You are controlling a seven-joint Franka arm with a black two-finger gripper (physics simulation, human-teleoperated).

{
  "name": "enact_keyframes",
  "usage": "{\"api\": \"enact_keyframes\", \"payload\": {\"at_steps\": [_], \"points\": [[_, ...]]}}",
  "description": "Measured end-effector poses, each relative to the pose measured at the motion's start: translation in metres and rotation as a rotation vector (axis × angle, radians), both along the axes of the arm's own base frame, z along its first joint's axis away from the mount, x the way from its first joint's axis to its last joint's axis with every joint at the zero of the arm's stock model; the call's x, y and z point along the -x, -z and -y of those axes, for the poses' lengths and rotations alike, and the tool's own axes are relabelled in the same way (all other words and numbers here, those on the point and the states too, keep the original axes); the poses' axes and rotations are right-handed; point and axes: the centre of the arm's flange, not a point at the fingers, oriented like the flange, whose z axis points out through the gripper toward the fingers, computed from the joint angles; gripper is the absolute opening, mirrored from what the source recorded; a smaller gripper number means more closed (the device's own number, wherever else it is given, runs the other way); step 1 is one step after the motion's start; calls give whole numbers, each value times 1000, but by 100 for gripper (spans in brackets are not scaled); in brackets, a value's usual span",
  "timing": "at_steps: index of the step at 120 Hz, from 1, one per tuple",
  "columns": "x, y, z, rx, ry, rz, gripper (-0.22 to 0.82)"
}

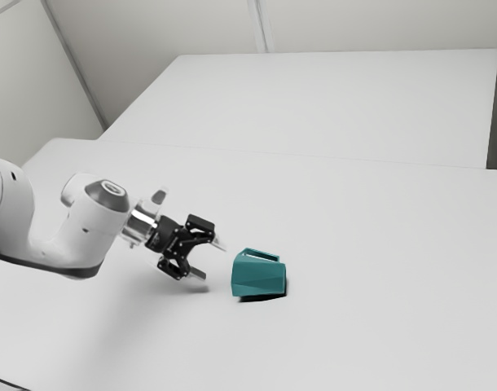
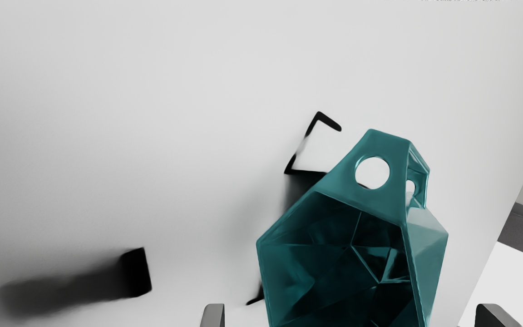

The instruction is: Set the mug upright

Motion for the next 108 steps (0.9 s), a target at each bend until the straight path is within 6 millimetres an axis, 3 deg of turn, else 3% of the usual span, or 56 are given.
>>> {"api": "enact_keyframes", "payload": {"at_steps": [42, 83, 108], "points": [[5, 9, 31, 125, -7, 94, 60], [3, 23, 18, 153, -32, 155, 60], [4, 24, 34, 153, 20, 187, 60]]}}
